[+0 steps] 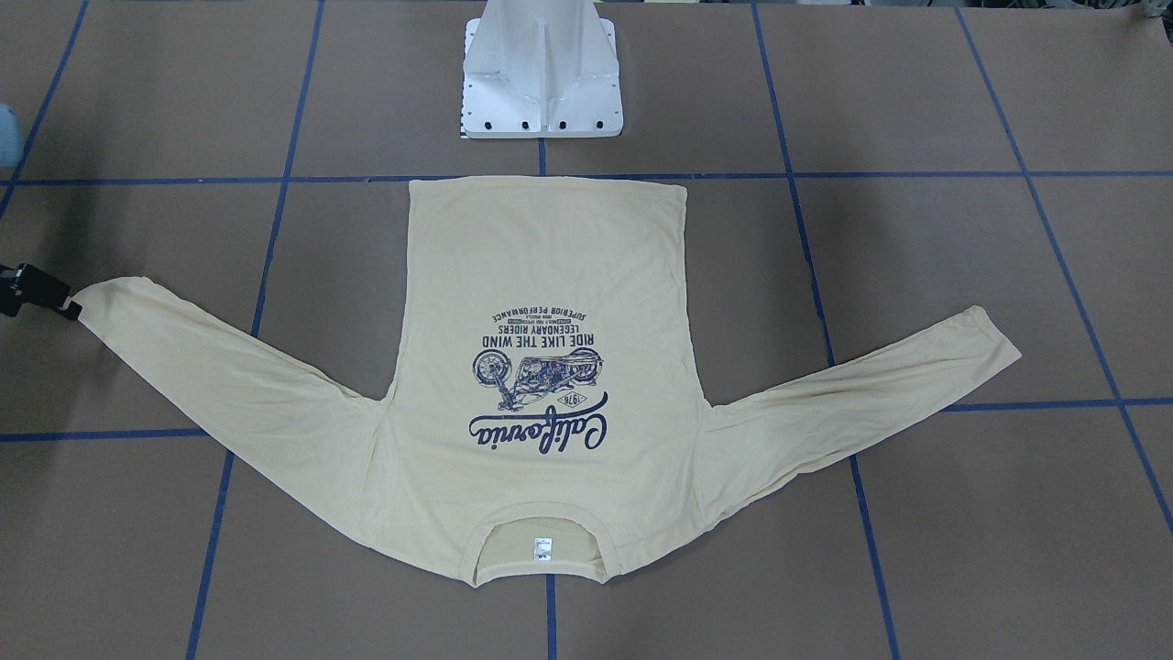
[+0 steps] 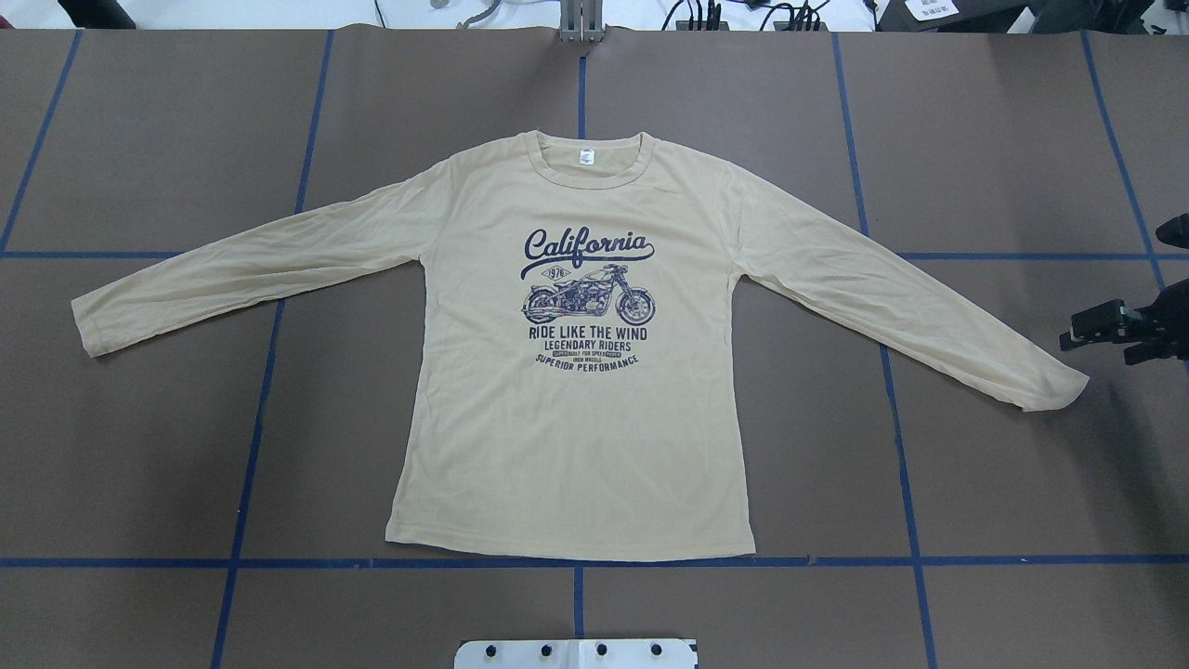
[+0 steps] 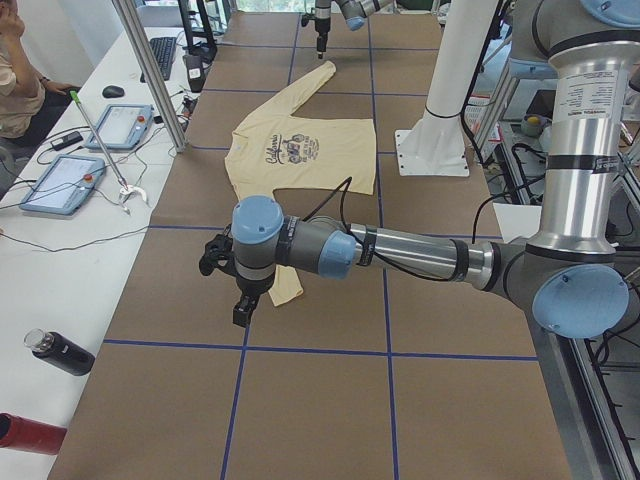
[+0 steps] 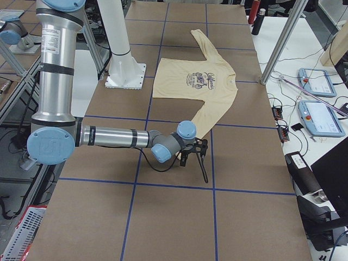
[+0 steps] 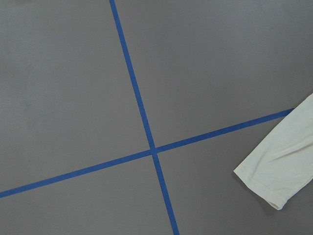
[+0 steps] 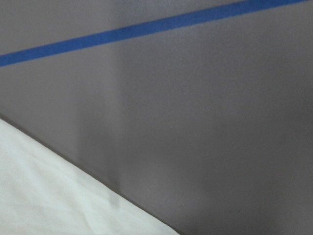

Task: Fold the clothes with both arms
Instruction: 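Lower the right gripper onto the sleeve cuff nearest it and grasp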

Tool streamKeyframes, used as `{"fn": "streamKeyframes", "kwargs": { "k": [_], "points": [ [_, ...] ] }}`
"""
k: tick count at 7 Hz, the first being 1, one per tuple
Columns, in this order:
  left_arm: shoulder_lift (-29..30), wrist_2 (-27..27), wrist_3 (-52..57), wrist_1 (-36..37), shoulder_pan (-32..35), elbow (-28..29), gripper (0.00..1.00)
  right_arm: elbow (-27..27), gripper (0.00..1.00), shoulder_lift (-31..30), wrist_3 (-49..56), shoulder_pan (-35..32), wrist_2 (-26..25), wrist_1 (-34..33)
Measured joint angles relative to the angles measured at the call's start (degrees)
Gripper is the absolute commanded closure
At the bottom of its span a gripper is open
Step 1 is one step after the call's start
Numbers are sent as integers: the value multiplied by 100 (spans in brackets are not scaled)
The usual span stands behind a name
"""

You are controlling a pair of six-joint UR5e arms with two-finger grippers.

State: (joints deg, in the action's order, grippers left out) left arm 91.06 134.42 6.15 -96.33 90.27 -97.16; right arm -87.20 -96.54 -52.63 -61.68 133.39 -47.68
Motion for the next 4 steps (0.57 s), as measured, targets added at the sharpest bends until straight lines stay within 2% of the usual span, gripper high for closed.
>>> {"fn": "streamKeyframes", "kwargs": {
  "k": [4],
  "points": [
    [14,-4,0,0,0,6,0,226,16,28,-269,126,11,178]
  ]
}}
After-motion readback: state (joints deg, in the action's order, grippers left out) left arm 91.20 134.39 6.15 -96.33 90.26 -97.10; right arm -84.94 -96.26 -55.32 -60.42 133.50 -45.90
